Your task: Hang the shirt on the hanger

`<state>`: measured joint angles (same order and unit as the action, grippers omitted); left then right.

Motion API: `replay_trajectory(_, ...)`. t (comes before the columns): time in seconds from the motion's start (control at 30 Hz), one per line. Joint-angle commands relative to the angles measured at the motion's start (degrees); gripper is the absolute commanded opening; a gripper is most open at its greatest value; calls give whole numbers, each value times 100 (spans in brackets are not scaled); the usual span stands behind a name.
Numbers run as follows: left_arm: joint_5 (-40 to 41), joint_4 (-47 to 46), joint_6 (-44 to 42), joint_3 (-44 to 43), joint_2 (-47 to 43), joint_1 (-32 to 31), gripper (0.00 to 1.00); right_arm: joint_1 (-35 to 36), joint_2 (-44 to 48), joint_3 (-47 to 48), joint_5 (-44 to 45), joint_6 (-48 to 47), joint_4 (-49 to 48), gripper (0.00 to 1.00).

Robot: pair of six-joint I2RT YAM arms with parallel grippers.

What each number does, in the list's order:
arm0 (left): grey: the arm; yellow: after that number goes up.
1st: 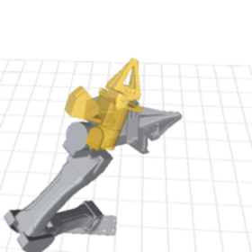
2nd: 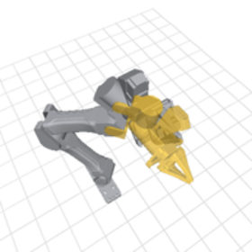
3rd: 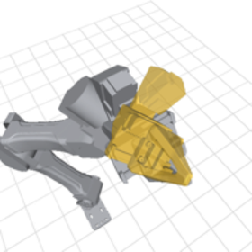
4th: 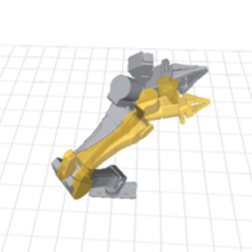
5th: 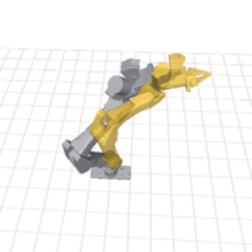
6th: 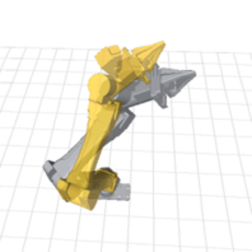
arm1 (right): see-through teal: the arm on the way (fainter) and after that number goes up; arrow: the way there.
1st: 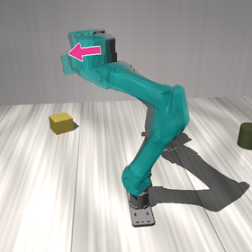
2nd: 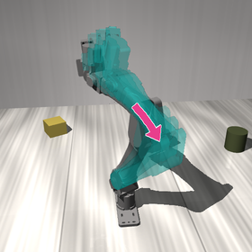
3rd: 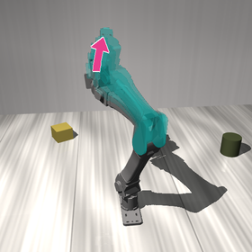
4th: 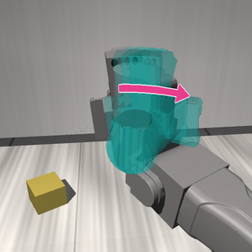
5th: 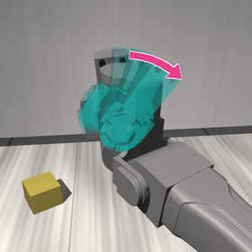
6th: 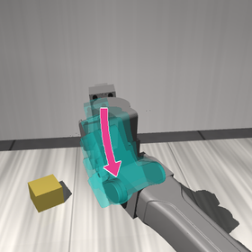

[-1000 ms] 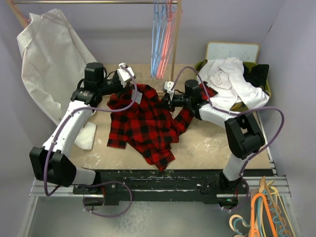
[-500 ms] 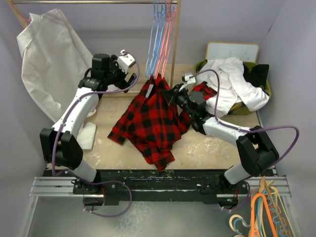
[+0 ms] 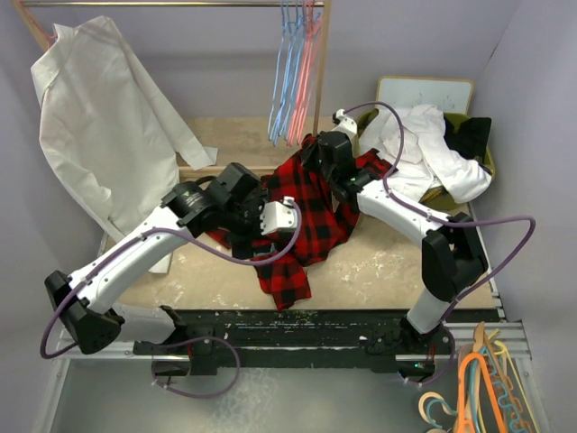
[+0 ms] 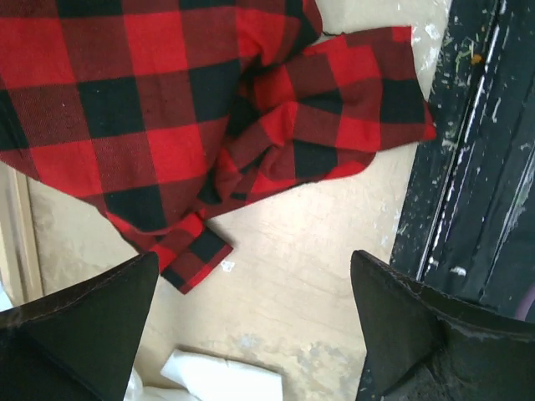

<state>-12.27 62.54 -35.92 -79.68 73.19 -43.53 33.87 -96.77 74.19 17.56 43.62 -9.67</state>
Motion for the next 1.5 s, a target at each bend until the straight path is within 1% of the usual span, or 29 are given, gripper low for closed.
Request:
replay_trajectory(0.0,507,-601,1019,-281,334,-559,99,20,122,-18,158,257,78,0)
replay_trajectory(0.03,1225,-926,1380,-308,497,-885,99,21,123,-17,164,259,76,0)
replay_trajectory(0.07,2126,-1284,1605,-245,636,-1266,99,14,116,12,190,266,83,0)
replay_trajectory(0.1,3022,-1744,1689,-107,773,-1631,99,4,115,37,202,293,125,0)
replay_trajectory(0.13,3729,-2218,1572,91,895,-2000,99,-8,115,87,184,340,169,0)
replay_trajectory(0.17,4227,-2708,1358,383,995,-2328,99,-23,115,168,139,390,228,0)
replay_trajectory(0.2,4486,-3421,1112,714,1037,-2598,99,-29,115,243,122,449,300,0)
replay_trajectory(0.23,4525,-3884,954,1002,1058,-2801,99,-29,119,320,109,493,401,0)
replay_trajectory(0.3,4370,-4497,956,1398,1109,-3027,99,-41,138,440,115,564,532,0)
replay_trajectory(0.37,4239,-4936,1066,1522,1220,-3064,99,-50,171,489,124,567,593,0)
replay_trajectory(0.43,4388,-5410,1066,1588,1444,-3063,99,-79,238,485,96,533,611,0)
replay_trajectory(0.5,4512,-5984,878,1670,1721,-3065,99,-97,298,447,54,521,612,0)
replay_trajectory(0.57,4538,-6306,756,1637,2046,-3059,99,-112,353,383,18,537,574,0)
replay_trajectory(0.7,4575,-6449,833,1378,2778,-2992,99,-196,444,278,-25,591,615,0)
replay_trajectory(0.77,4400,-6055,1173,1093,3080,-2797,99,-251,537,136,-42,633,562,0)
replay_trajectory(0.83,3962,-5469,1618,771,3309,-2509,99,-305,645,-36,-42,647,489,0)
replay_trajectory(0.87,3875,-5335,1744,680,3397,-2376,99,-324,689,-101,-57,647,461,0)
replay_trajectory(0.9,3846,-5314,1776,652,3463,-2264,99,-340,730,-171,-74,644,434,0)
replay_trajectory(1.0,4132,-5574,1530,721,3629,-2154,98,-361,828,-301,-157,622,371,0)
replay_trajectory(1.03,4177,-5614,1462,735,3666,-2139,90,-363,854,-334,-185,618,363,0)
replay_trajectory(1.07,4160,-5546,1446,709,3671,-2125,70,-363,879,-355,-210,621,361,0)
replay_trajectory(1.1,4095,-5431,1458,688,3643,-2100,43,-372,906,-386,-224,634,361,0)
replay_trajectory(1.13,4064,-5273,1508,656,3583,-2077,7,-376,936,-414,-245,639,361,0)
replay_trajectory(1.17,4042,-5028,1593,615,3490,-2058,0,-380,974,-447,-257,644,373,0)
replay_trajectory(1.23,3812,-4542,1709,639,3084,-2010,0,-381,1046,-519,-262,648,406,0)
replay_trajectory(1.27,3645,-4277,1753,683,2732,-1996,0,-389,1080,-544,-270,648,443,0)
replay_trajectory(1.37,2968,-3608,1757,958,1267,-1946,0,-390,1205,-663,-275,642,529,0)
replay_trajectory(1.4,2674,-3221,1841,913,841,-1833,0,-392,1253,-728,-271,640,521,0)
replay_trajectory(1.47,1969,-2421,2102,673,142,-1340,0,-390,1334,-854,-247,617,526,0)
